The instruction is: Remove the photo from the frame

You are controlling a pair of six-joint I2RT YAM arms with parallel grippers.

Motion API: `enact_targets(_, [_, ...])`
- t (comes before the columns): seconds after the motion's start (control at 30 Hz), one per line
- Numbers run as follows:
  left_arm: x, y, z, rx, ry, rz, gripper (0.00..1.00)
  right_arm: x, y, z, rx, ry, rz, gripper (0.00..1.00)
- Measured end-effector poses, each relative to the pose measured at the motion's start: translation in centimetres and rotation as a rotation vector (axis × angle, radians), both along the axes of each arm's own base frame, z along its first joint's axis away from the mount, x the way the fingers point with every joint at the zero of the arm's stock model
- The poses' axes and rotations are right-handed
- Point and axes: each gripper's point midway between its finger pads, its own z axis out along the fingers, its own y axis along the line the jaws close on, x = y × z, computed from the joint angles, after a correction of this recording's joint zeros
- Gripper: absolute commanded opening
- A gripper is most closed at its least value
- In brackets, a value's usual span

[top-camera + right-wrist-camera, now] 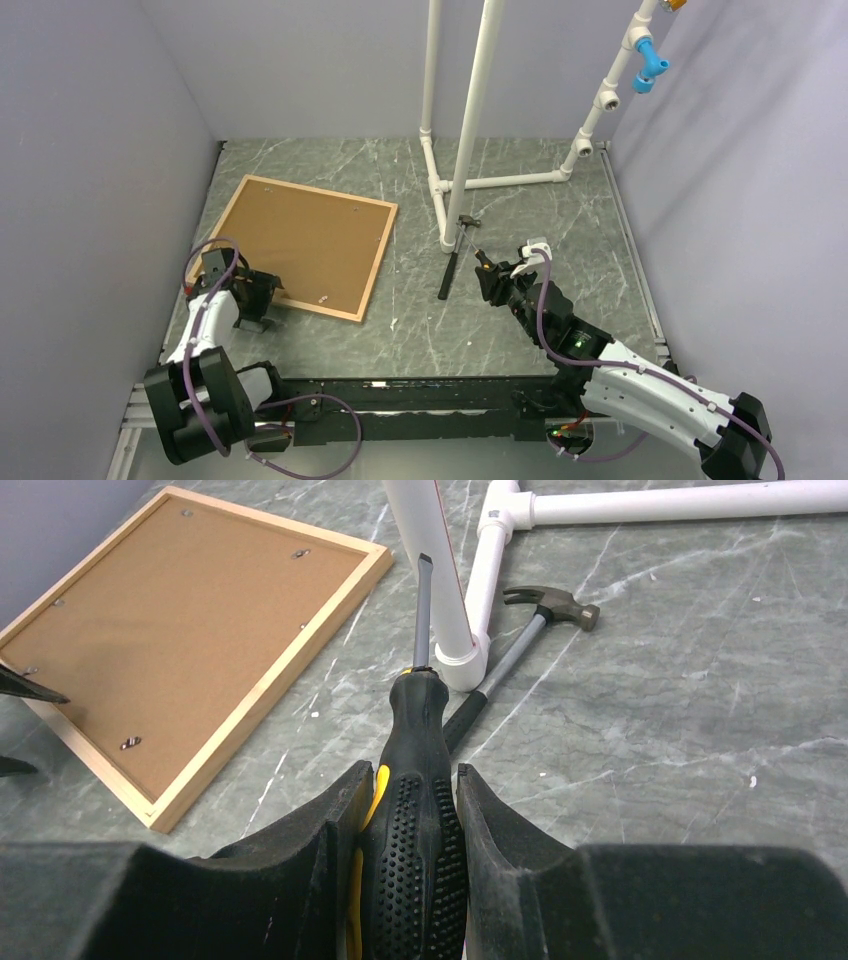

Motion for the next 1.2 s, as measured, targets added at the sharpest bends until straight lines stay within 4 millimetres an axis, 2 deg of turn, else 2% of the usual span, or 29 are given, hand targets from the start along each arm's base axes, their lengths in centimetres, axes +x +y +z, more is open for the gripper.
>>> enact_targets(0.23, [1.7,-0.1,-0.2,-0.062,-0.078,0.1,0.53,0.0,0.0,0.0,-0.001,0.001,0.003,0.0])
enact_targets(0.33, [1.7,-0.2,-0.4,-0.08,-0.105,0.146,0.51,0.0,0.0,0.0,0.0,0.001,0.003,0.0])
enact_targets(0.47, [1.6,-0.2,-0.5,-0.093,-0.125,0.189,0.36,0.0,0.1,0.0,0.0,0.001,0.003,0.0])
enact_targets(0.77, [1.4,-0.5,-0.8,-0.111,-0.172,0.22,0.1,0.0,0.1,0.0,0.0,0.001,0.003,0.0])
enact_targets(1.03, [0.9,-1.5,-0.5,-0.143,-0.252,0.239,0.0,0.0,0.1,-0.2,-0.007,0.006,0.004,0.0])
enact_targets(1.2, [-0.3,-3.2,-0.6,-0.19,-0.283,0.252,0.0,0.0,0.3,-0.6,-0.017,0.017,0.014,0.0])
